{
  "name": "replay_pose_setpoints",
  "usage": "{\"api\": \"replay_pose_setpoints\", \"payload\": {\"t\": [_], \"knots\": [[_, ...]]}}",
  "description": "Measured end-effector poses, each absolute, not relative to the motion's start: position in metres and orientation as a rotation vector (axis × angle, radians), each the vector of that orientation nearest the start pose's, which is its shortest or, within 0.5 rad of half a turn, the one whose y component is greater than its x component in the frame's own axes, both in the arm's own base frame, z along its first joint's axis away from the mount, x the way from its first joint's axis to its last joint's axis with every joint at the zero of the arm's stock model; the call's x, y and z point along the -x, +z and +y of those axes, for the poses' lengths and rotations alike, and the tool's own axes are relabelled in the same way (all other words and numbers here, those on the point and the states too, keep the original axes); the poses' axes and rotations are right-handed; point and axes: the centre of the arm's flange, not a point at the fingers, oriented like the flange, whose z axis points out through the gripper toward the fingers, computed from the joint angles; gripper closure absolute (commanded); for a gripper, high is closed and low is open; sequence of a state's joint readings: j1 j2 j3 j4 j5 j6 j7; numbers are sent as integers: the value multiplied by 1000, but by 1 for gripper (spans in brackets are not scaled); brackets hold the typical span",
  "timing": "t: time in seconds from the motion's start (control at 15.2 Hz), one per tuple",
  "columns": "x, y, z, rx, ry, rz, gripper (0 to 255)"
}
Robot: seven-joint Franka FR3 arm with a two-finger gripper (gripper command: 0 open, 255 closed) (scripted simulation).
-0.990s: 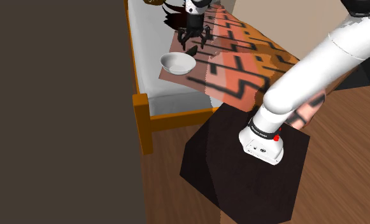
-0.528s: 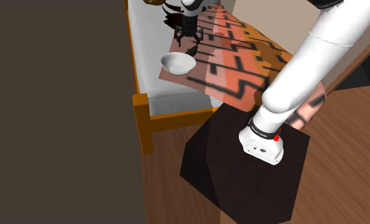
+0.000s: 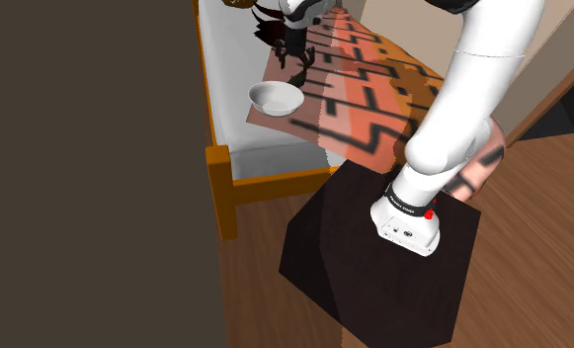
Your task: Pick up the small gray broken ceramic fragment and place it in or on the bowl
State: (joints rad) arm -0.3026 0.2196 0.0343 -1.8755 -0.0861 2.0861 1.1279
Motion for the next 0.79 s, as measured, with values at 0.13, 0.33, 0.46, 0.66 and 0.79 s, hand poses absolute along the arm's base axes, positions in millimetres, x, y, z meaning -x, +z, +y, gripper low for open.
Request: {"api": "replay_pose_setpoints", "payload": {"t": [0.13,0.33,0.46,0.66,0.79], "knots": [[-592,387,-188,2406,-41,2117,0],[-594,372,-200,2365,-45,2163,0],[-594,362,-201,2361,-46,2168,0],[-594,347,-203,2359,-46,2169,0],[-594,344,-203,2359,-46,2169,0]]}}
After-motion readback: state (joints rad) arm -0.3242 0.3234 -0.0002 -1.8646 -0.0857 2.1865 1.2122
